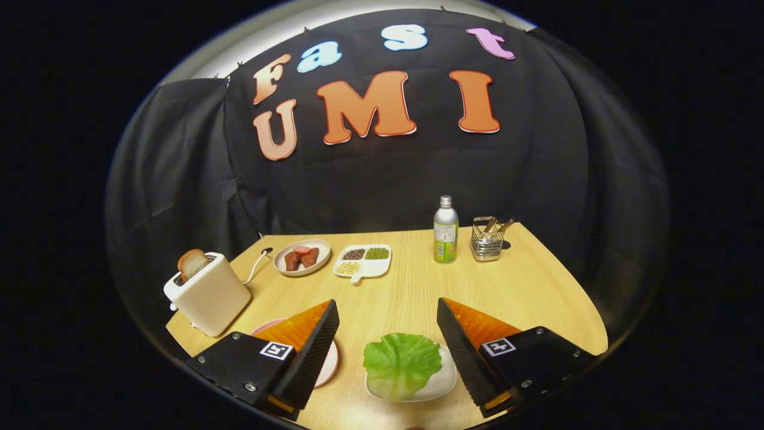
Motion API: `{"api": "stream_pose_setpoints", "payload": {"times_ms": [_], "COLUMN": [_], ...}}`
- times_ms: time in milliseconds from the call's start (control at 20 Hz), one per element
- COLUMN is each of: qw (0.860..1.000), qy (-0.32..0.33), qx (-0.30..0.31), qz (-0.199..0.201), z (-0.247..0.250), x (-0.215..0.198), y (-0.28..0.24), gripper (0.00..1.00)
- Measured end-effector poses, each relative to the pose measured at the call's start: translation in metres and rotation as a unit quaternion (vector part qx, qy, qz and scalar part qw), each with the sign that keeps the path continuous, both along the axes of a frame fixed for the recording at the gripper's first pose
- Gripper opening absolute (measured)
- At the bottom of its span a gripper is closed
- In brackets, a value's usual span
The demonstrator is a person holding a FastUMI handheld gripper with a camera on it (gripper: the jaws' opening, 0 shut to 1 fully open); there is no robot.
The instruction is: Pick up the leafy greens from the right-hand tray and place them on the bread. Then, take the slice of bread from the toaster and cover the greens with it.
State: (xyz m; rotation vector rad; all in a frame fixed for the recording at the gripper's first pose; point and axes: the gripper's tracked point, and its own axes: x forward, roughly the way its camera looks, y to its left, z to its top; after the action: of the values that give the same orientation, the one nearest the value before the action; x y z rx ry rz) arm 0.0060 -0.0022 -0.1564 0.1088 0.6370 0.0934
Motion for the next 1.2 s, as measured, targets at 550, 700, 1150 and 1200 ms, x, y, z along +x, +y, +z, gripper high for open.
{"api": "stream_pose_setpoints", "payload": {"times_ms": [550, 700, 1150, 1200], "qw": [0.984, 0.975, 0.948, 0.951], "qy": [0.172, 0.22, 0.309, 0.298], "qx": [-0.007, 0.0, -0.065, -0.076], "qz": [0.034, 0.037, 0.024, 0.025], "z": [-0.085, -0.115, -0.177, -0.176], "x": [-0.022, -0.029, -0.051, -0.046], "y": [0.014, 0.018, 0.002, 0.001], "gripper": [0.98, 0.97, 0.92, 0.91]}}
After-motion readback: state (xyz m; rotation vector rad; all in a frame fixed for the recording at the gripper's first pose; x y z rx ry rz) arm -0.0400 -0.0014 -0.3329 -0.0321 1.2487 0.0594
